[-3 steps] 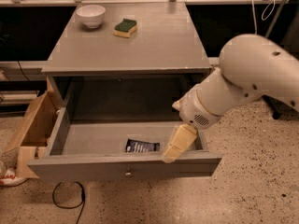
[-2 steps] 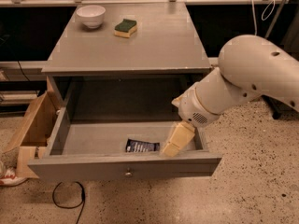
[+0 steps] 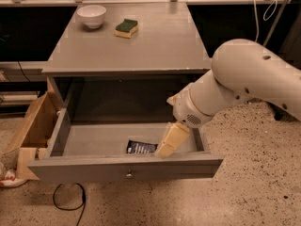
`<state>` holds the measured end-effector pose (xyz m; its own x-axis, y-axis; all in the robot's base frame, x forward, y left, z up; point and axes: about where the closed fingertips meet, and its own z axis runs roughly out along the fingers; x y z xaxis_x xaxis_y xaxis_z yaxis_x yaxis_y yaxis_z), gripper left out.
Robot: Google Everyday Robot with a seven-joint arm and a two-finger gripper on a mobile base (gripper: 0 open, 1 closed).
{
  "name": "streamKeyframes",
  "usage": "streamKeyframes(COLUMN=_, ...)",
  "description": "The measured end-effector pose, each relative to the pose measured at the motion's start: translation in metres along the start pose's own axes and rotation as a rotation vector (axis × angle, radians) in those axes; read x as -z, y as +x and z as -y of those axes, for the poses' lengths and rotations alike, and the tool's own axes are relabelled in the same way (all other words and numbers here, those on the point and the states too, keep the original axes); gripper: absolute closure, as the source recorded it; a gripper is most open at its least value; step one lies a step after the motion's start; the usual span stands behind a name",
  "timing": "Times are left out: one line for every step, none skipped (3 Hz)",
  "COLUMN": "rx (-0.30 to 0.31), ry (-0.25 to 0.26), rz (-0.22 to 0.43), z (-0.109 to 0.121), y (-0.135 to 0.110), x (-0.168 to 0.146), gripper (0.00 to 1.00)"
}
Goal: Pick rxbar blueberry from top drawer and place on counter
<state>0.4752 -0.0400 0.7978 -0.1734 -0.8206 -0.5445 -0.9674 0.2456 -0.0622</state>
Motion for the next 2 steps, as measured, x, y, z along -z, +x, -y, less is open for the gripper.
streamKeyframes(rx=0.008, ry=0.046, rz=0.04, z=0.021, y=-0.008, x=-0.022, gripper=0.0)
streamKeyframes(rx=0.016, ry=0.097, rz=0.087, z=0.049, y=-0.017, x=-0.047, gripper=0.0)
